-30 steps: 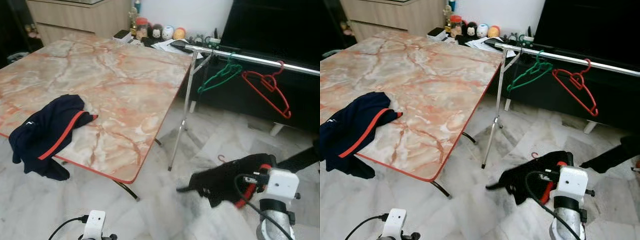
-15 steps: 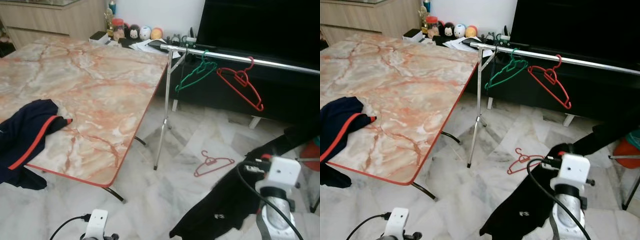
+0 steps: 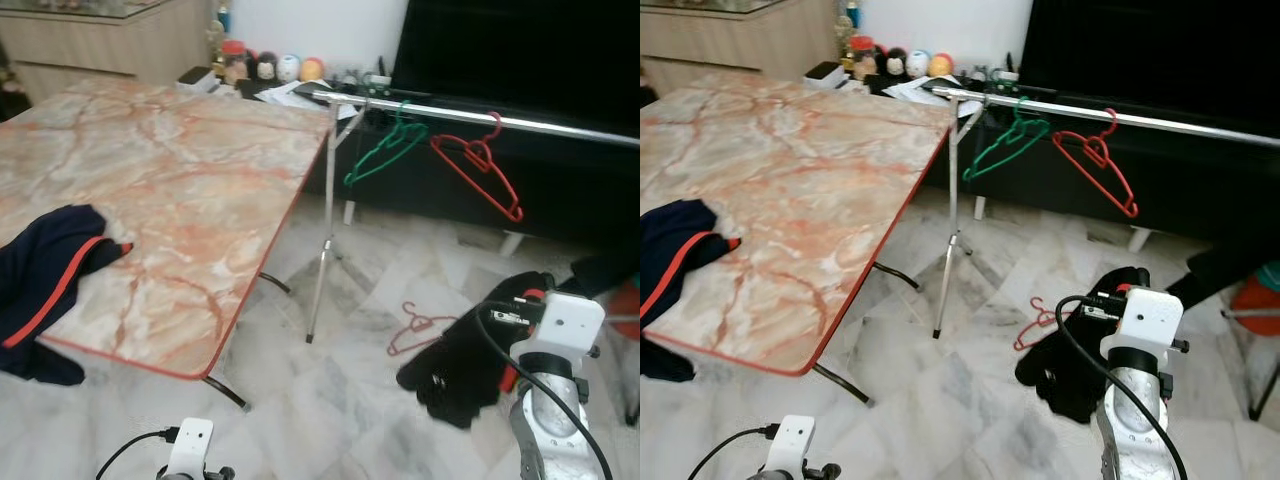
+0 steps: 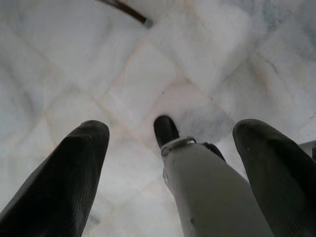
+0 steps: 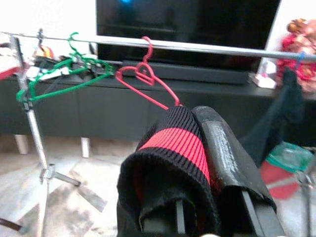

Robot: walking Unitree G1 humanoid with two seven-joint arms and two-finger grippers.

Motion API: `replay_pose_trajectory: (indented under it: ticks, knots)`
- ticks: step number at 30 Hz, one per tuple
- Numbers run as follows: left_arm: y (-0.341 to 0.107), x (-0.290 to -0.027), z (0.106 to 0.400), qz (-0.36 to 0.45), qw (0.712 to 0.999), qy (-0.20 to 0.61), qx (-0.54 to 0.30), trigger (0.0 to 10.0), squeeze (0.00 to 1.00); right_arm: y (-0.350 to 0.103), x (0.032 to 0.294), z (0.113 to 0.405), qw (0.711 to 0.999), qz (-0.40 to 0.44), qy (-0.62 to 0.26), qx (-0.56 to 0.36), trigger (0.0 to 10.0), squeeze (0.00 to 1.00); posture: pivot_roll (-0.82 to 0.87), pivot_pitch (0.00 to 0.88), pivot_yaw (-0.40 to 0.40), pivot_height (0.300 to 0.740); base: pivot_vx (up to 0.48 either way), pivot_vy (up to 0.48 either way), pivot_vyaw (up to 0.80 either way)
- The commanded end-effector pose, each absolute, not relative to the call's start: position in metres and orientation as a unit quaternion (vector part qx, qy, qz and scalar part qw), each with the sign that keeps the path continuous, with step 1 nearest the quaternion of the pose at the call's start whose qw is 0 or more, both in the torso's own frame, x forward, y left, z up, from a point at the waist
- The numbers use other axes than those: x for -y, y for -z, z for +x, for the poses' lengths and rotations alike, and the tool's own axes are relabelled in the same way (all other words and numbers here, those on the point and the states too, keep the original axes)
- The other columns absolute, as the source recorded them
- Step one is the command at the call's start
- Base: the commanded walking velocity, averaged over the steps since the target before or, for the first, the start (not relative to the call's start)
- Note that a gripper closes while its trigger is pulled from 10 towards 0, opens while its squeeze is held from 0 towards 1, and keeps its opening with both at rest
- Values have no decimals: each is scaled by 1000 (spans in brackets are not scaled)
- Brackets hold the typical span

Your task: Hang hanger

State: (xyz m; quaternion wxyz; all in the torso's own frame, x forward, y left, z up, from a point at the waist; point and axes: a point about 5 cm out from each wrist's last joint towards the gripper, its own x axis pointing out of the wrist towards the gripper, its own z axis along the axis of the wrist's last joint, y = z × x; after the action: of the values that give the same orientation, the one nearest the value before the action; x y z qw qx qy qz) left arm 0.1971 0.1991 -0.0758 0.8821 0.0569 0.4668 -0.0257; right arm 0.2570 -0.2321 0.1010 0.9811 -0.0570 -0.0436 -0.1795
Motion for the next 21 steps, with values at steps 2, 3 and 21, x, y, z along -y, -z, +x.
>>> replay_pose_trajectory:
  ticks: [2, 3, 21]
  knots:
    - [76, -199, 198, 66, 879, 32, -471, 10000, 0, -106, 234, 261, 979, -53, 187, 55, 10000, 0, -170, 0, -50, 740, 0, -120, -775]
    - [75, -199, 198, 67, 879, 32, -470, 10000, 0, -107, 234, 261, 979, -53, 188, 56, 10000, 0, -171, 0, -49, 740, 0, -244, -775]
    - [75, -198, 199, 69, 879, 36, -470, 10000, 0, -112, 235, 266, 979, -67, 182, 65, 10000, 0, -164, 0, -57, 740, 0, -243, -472]
